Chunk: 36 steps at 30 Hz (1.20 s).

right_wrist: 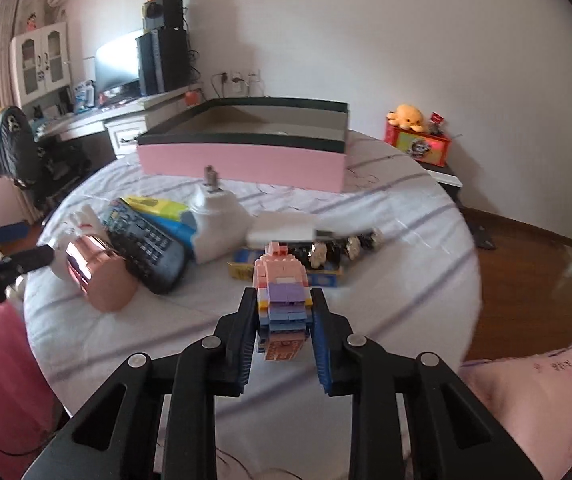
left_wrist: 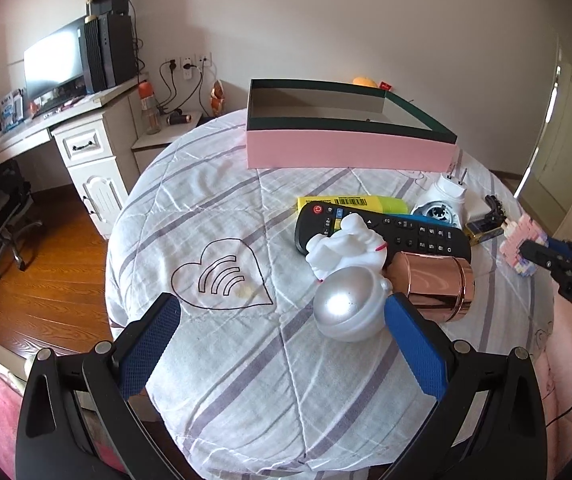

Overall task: Organize rigid objects
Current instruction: 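Grasp the colourful block figure with the right gripper while the left gripper grasps the white ceramic figure, then carry both figures into the pink box and open both grippers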

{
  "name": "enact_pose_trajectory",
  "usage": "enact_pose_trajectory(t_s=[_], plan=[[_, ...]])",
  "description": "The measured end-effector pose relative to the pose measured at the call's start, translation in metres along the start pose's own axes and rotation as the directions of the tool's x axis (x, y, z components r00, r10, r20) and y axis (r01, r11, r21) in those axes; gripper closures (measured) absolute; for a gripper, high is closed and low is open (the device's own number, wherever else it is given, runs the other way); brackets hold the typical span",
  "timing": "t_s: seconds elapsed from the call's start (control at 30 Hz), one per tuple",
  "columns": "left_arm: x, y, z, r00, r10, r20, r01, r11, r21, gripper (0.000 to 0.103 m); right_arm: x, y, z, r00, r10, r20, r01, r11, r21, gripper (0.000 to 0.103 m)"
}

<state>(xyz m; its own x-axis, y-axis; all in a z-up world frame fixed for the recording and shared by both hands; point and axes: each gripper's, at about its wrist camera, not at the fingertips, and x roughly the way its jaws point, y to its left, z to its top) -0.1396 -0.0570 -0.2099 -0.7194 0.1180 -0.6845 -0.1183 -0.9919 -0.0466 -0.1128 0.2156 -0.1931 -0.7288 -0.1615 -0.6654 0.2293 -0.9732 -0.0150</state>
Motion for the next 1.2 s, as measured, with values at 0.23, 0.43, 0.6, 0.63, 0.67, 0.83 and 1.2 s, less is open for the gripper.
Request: enact_pose_trajectory(t_s=[0.23, 0.43, 0.6, 0.63, 0.67, 0.83, 1.2], plan=[[0.014, -0.008, 0.002, 0.999, -0.038, -0.019, 0.038, 0.999, 0.006, 0.0, 0.008, -0.005, 0.001, 1.0, 0.013, -0.01, -0.013, 1.0, 0.018, 0.077], [0.032, -0.013, 0.003, 0.998, -0.062, -0.027, 0.062, 0.998, -0.01, 0.011, 0.016, -0.005, -0.002, 1.0, 0.019, -0.023, -0.019, 1.0, 0.018, 0.077], [0.043, -0.019, 0.002, 0.996, -0.073, -0.048, 0.075, 0.997, 0.03, 0.036, 0.022, -0.006, -0.003, 0.999, 0.032, -0.024, -0.031, 0.999, 0.033, 0.077], [0.044, -0.022, 0.001, 0.998, -0.058, -0.039, 0.06, 0.997, 0.053, 0.044, 0.022, -0.007, -0.002, 0.999, 0.034, -0.022, -0.033, 0.999, 0.038, 0.077], [0.044, -0.026, 0.001, 0.998, -0.052, -0.034, 0.055, 0.996, 0.073, 0.05, 0.023, -0.007, -0.002, 0.999, 0.037, -0.023, -0.036, 0.999, 0.041, 0.077], [0.045, -0.028, 0.002, 0.998, -0.06, -0.024, 0.062, 0.994, 0.092, 0.057, 0.025, -0.009, 0.0, 0.998, 0.058, -0.025, -0.056, 0.997, 0.057, 0.075], [0.032, -0.024, 0.003, 0.996, -0.09, -0.016, 0.091, 0.993, 0.07, 0.057, 0.028, -0.006, 0.0, 0.995, 0.092, -0.022, -0.091, 0.994, 0.055, 0.075]])
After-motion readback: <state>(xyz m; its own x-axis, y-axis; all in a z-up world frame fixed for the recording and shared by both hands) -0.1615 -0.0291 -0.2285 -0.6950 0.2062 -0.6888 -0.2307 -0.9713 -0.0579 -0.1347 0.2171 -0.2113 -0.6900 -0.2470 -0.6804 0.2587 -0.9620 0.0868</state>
